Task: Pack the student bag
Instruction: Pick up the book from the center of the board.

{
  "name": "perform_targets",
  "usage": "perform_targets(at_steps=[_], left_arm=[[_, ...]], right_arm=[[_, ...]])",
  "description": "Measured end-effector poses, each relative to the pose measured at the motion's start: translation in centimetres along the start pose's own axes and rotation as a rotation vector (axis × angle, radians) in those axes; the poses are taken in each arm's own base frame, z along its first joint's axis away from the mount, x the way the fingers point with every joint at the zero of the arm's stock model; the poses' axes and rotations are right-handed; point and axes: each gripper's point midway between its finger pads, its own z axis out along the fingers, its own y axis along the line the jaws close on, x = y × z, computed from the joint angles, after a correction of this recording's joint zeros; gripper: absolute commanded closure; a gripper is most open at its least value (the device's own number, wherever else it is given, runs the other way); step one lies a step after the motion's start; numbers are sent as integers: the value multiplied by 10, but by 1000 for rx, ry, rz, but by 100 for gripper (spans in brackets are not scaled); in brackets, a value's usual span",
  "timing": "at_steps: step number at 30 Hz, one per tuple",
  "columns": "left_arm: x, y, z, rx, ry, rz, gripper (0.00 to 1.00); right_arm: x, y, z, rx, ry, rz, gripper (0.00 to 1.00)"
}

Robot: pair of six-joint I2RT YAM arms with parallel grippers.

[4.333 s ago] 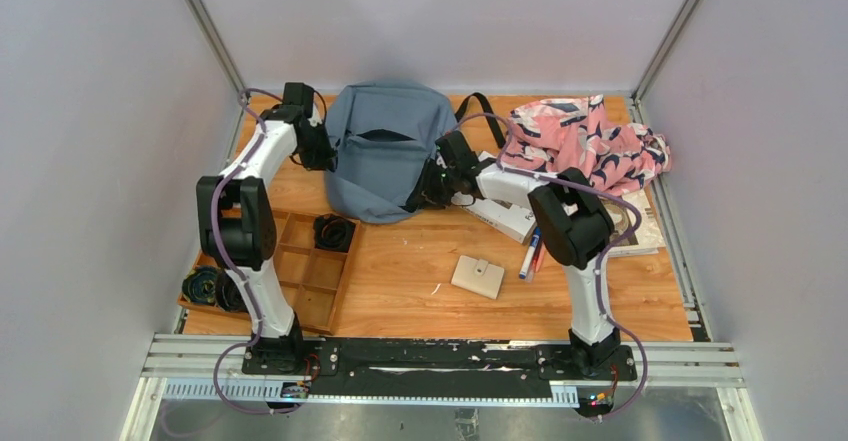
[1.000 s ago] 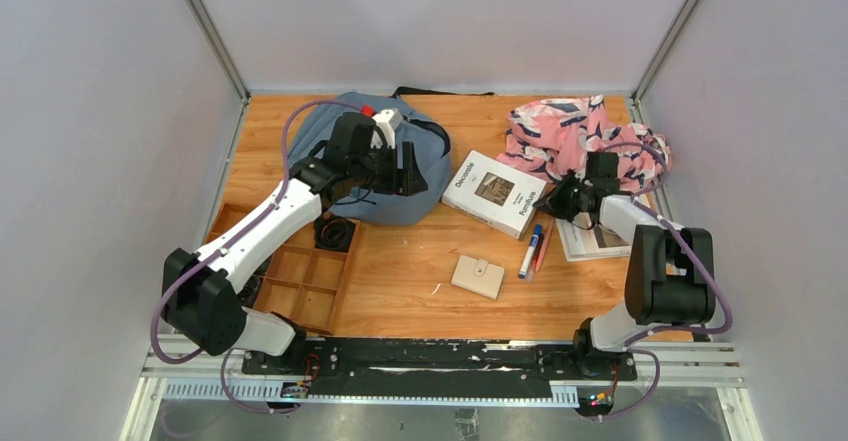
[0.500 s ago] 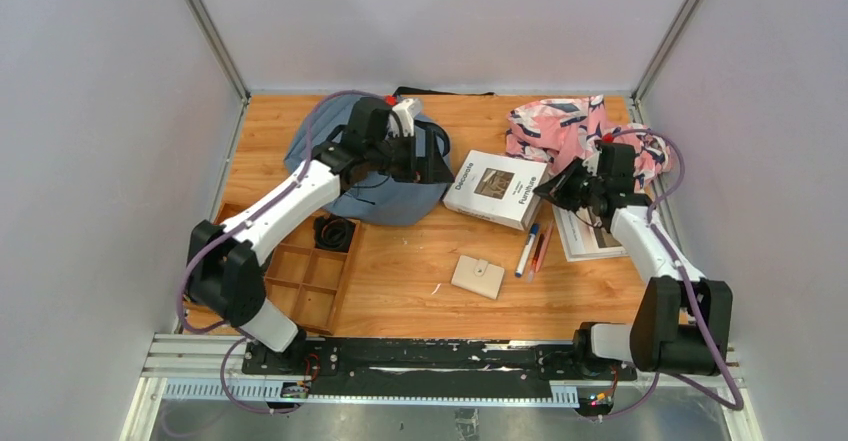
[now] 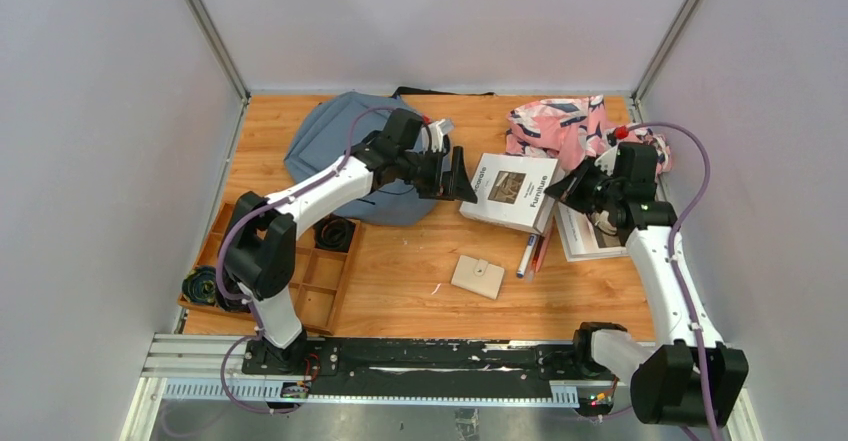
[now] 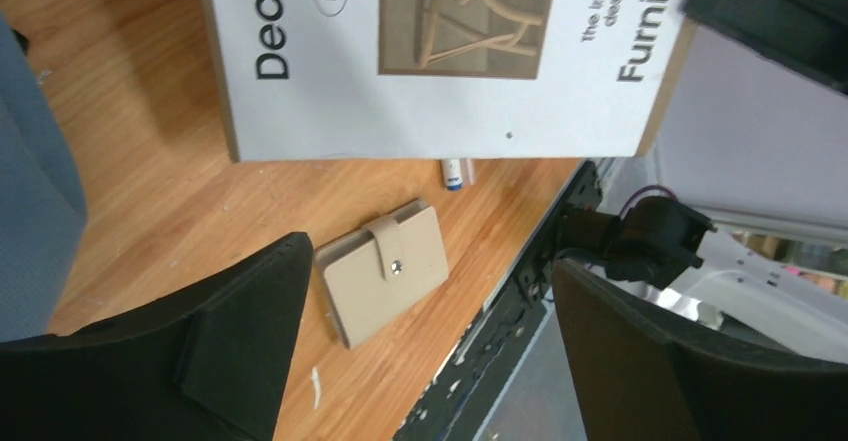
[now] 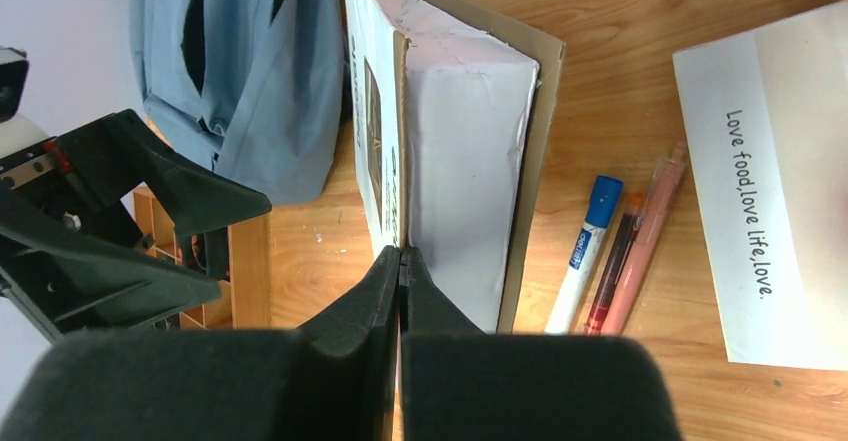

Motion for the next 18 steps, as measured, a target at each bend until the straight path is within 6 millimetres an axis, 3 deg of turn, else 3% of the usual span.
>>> perform_targets(at_steps=[3,7,10,13,16,18], left_arm=[[-6,-2,-7,-29,4,26,0],[-26,-22,-24,-4,-31,99,0],[-25,-26,-43,-1,-67,98,0],[-24,-18,-75,-9,-140,18,0],[-39,-3,-107,-38,-248,-56,0],[-46,3,-118,-49,-288,-68,0]], right_arm=[[-8,10,-9,-17,-19,-23,100],[-17,31,-14,-102,-40,-49,100],[-21,44,-16,-168,-48,-51,100],[-31,61,-19,-242,-80,-46,100],[-46,81,-21,-344,-135,-33,100],[-51,92,-22,-408,-154,-19,100]])
